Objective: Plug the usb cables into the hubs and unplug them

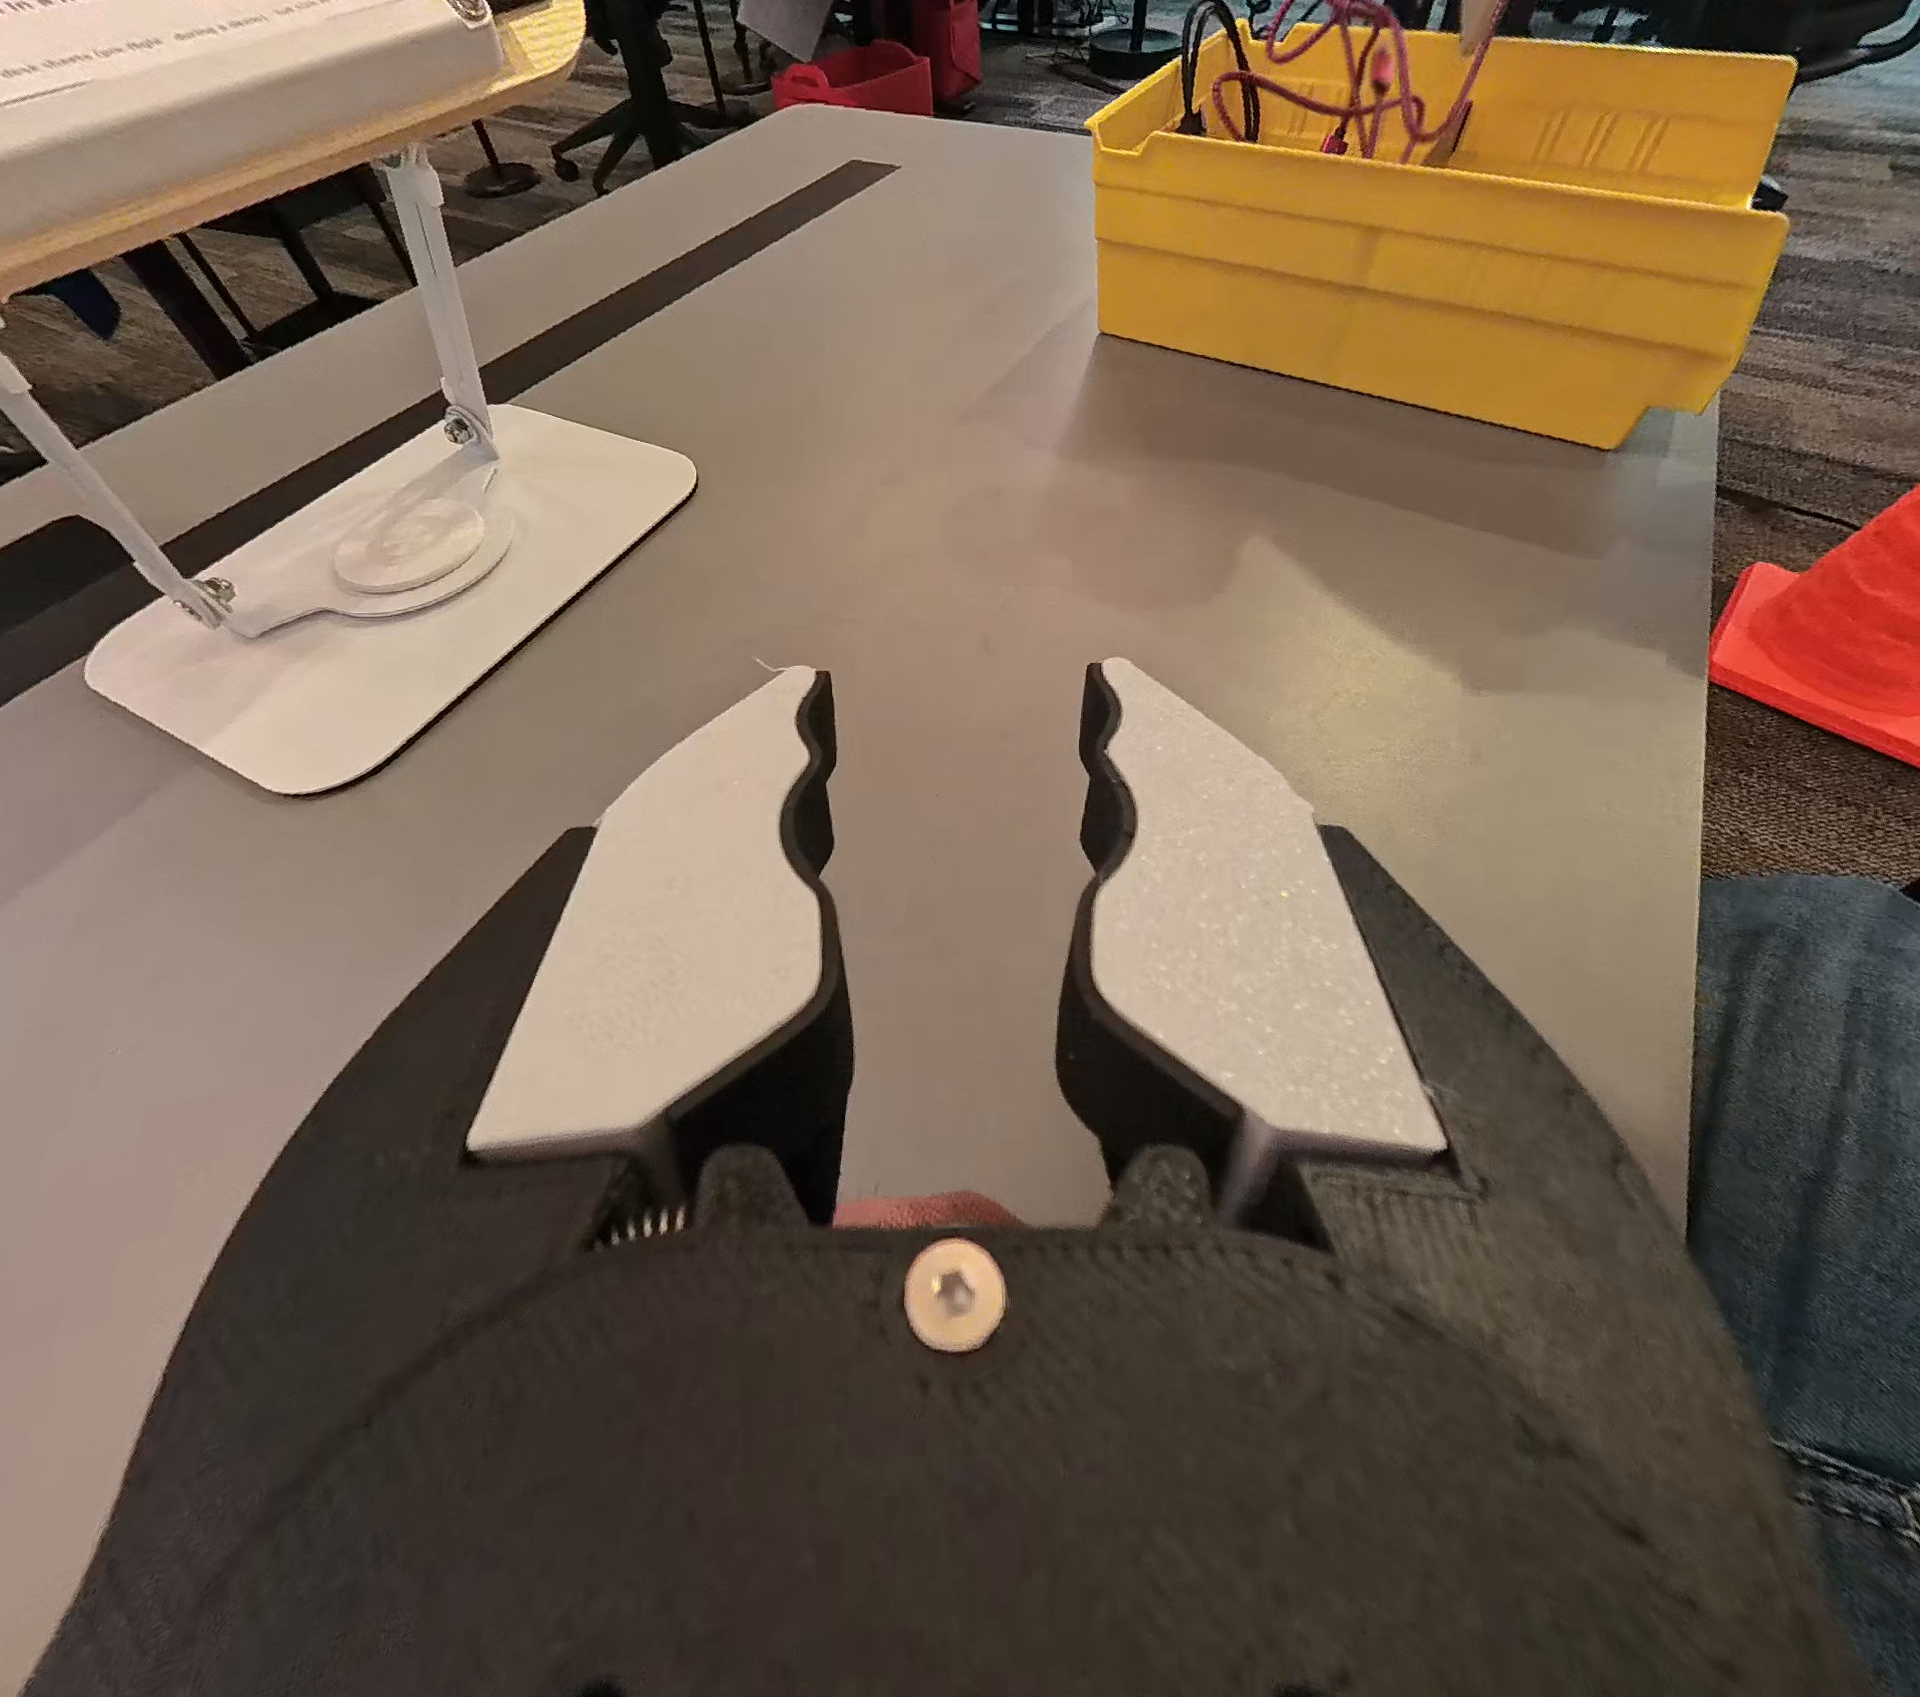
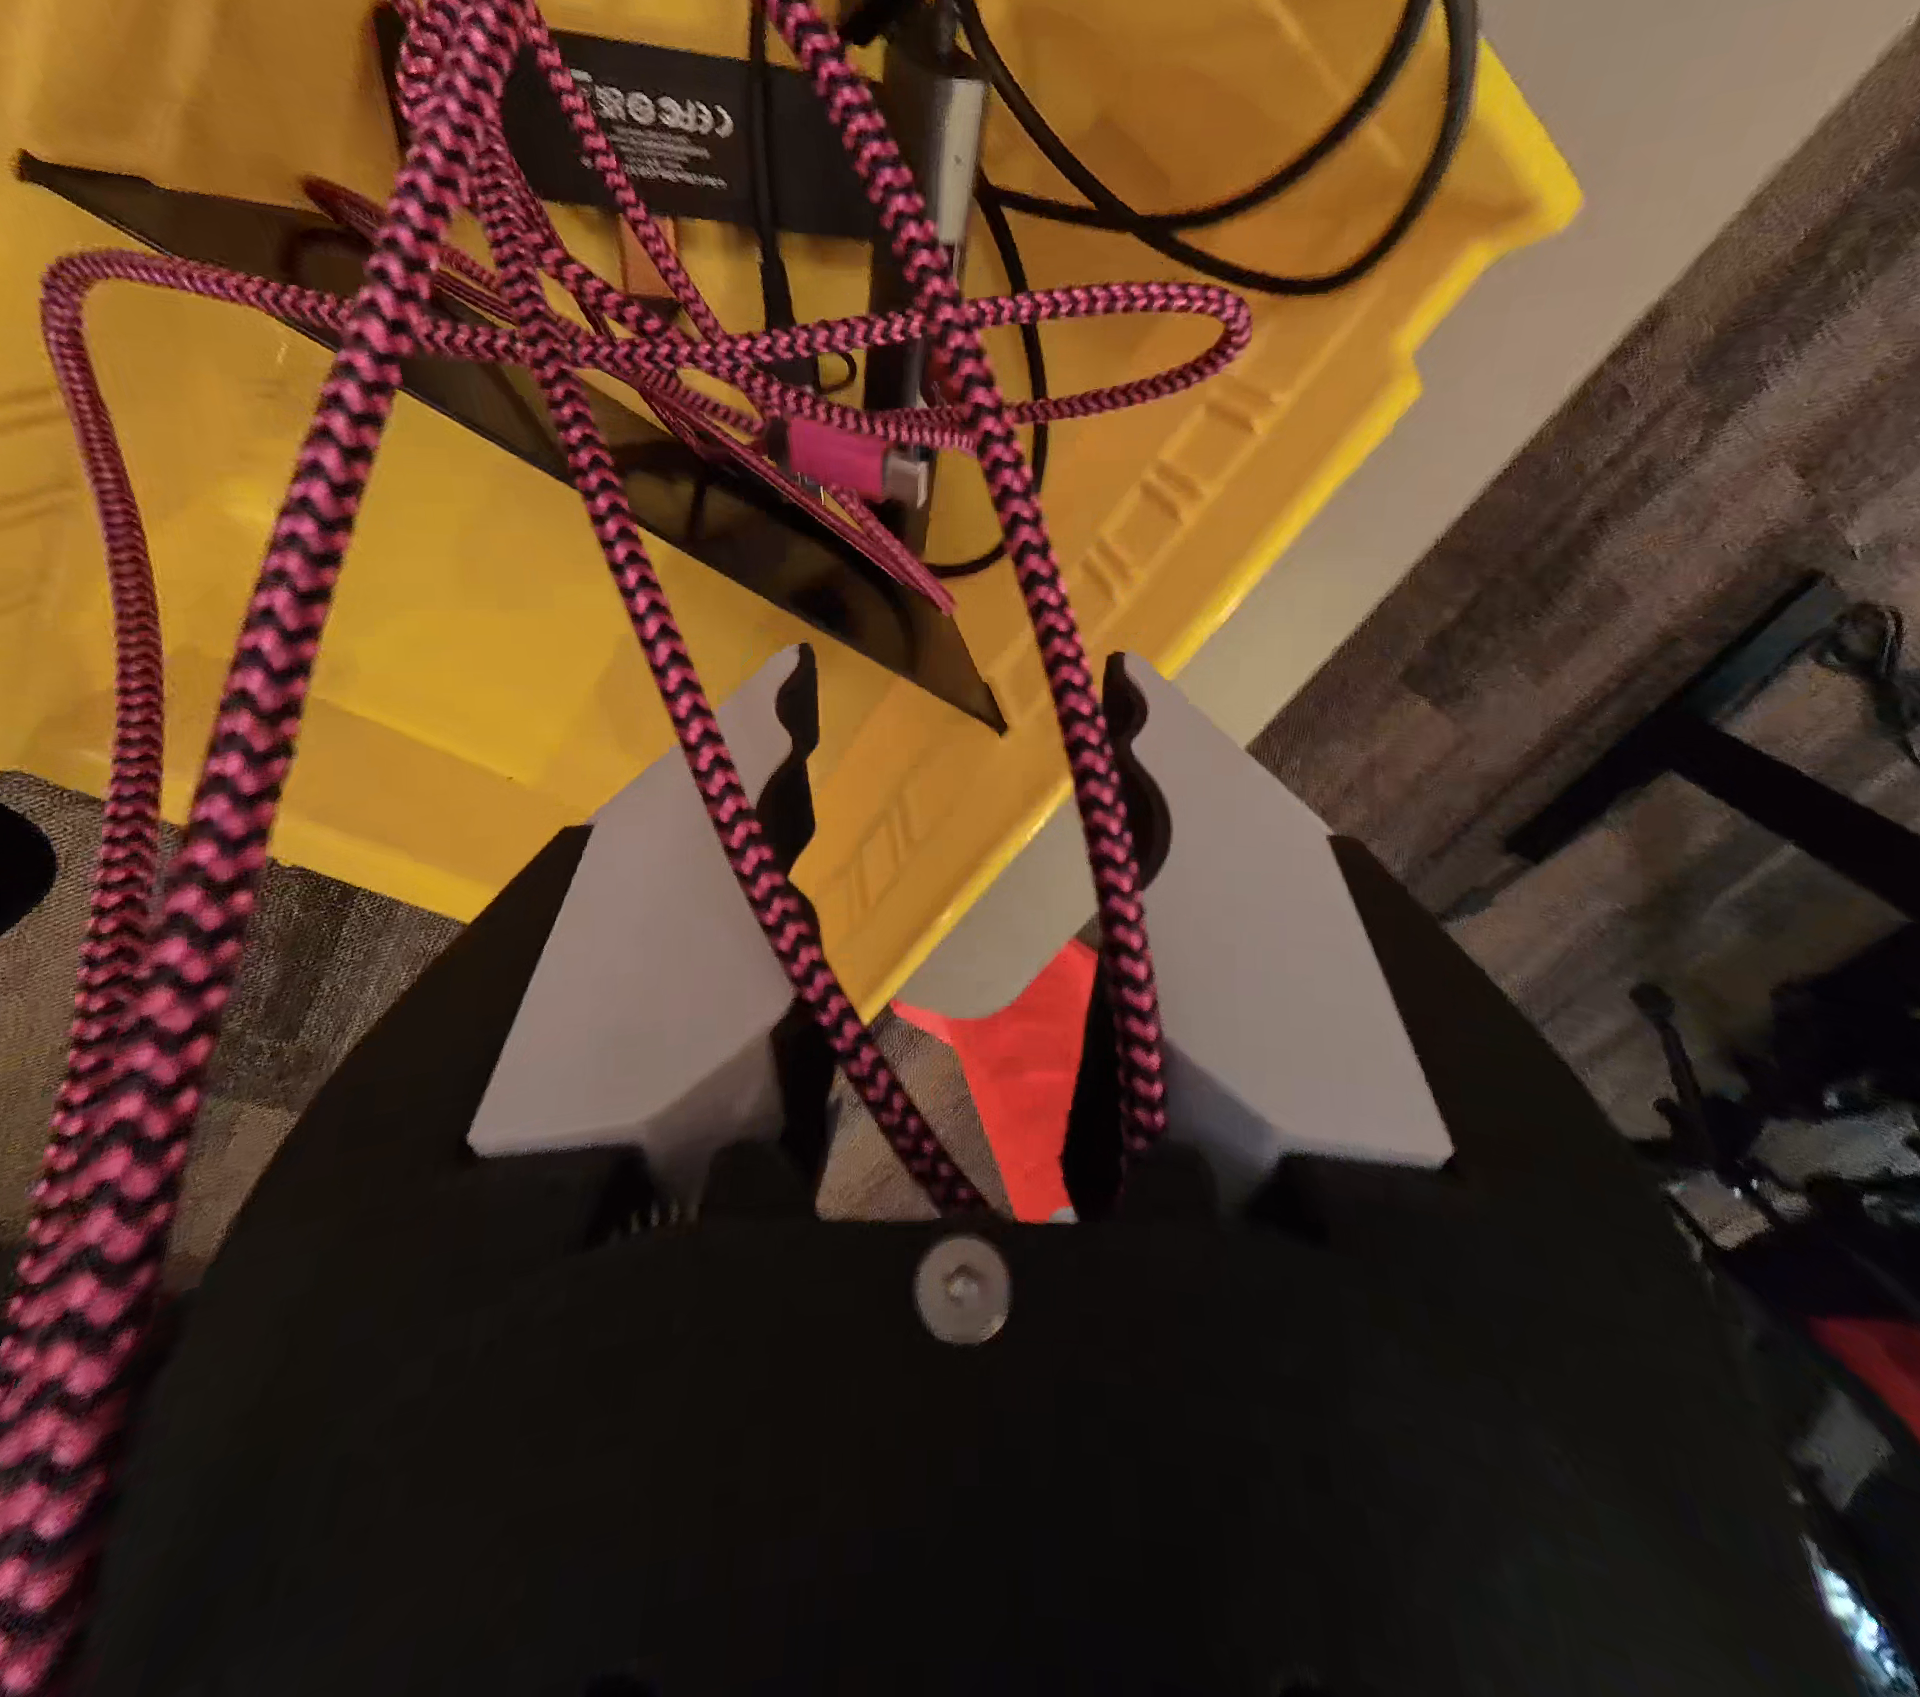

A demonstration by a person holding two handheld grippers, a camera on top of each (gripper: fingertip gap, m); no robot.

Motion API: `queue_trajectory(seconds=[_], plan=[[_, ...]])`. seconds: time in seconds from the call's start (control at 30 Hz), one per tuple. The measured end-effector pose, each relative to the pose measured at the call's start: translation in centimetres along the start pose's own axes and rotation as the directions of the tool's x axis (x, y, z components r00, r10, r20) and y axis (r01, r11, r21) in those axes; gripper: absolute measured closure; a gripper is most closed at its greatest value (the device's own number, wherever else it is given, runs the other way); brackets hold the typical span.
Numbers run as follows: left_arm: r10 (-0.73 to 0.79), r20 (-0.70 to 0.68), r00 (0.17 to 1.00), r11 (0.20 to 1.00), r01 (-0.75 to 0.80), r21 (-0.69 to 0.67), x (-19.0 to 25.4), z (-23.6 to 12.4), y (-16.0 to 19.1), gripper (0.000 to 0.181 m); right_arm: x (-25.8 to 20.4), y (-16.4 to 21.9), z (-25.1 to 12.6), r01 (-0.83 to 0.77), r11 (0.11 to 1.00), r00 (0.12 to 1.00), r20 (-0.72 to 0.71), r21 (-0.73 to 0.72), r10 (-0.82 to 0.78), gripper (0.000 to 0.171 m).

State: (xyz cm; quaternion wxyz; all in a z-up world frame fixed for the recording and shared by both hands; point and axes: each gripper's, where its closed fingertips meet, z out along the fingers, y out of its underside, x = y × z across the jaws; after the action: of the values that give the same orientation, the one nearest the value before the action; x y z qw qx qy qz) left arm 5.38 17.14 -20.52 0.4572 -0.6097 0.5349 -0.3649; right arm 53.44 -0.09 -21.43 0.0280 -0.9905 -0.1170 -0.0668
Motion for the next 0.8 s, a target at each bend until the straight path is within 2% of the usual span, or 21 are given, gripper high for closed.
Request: queue_trajectory(seconds=[0.1, 0.2, 0.3, 0.4, 0.47, 0.53, 0.57, 0.6, 0.67, 0.73, 0.8], plan=[[0.006, -0.001, 1.0, 1.0, -0.006, -0.002, 0.1, 0.0, 0.0, 0.137, -0.1, -0.5, -1.2, -0.028, 0.999, 0.999, 0.024, 0.047, 0.027, 0.121], [0.011, 0.002, 1.0, 1.0, -0.011, -0.009, 0.1, -0.1, 0.1, 0.137, 1.1, 0.5, -1.3, -0.045, 0.999, 0.998, -0.038, -0.03, 0.044, 0.123], [0.003, -0.005, 1.0, 1.0, -0.003, -0.012, 0.1, 0.0, 0.2, 0.137, 1.6, 1.1, 0.2, 0.053, 0.98, 0.992, -0.102, -0.191, -0.074, 0.124], [0.008, -0.009, 1.0, 1.0, -0.009, -0.019, 0.2, 0.1, 0.4, 0.137, 3.9, 2.6, 0.8, 0.118, 0.901, 0.949, -0.22, -0.417, -0.226, 0.126], [0.01, -0.014, 1.0, 1.0, -0.01, -0.025, 0.4, 0.3, 0.5, 0.137, 5.1, 2.4, 0.8, 0.13, 0.867, 0.927, -0.252, -0.48, -0.279, 0.122], [0.015, -0.015, 1.0, 0.999, -0.016, -0.029, 0.5, 0.4, 0.5, 0.137, 6.2, 2.3, 0.7, 0.092, 0.853, 0.928, -0.267, -0.513, -0.261, 0.109], [0.017, -0.019, 1.0, 0.999, -0.018, -0.031, 0.6, 0.5, 0.5, 0.137, 6.4, 2.2, 0.6, 0.089, 0.838, 0.927, -0.263, -0.539, -0.268, 0.112], [0.022, -0.021, 1.0, 0.999, -0.023, -0.036, 0.7, 0.6, 0.6, 0.137, 6.0, 1.8, 0.8, 0.13, 0.831, 0.93, -0.224, -0.54, -0.292, 0.109], [0.039, -0.018, 0.999, 0.998, -0.039, -0.05, 0.7, 0.6, 0.7, 0.137, 2.1, -0.2, 1.7, 0.19, 0.902, 0.978, -0.002, -0.387, -0.207, 0.114], [0.044, -0.02, 0.999, 0.997, -0.045, -0.056, 0.8, 0.6, 0.9, 0.137, 4.1, -0.2, 0.2, 0.135, 0.904, 0.979, -0.087, -0.406, -0.186, 0.112], [0.04, -0.027, 0.999, 0.997, -0.041, -0.059, 0.8, 0.6, 1.1, 0.137, 3.6, -1.5, -0.9, 0.127, 0.937, 0.987, -0.05, -0.326, -0.151, 0.116]])
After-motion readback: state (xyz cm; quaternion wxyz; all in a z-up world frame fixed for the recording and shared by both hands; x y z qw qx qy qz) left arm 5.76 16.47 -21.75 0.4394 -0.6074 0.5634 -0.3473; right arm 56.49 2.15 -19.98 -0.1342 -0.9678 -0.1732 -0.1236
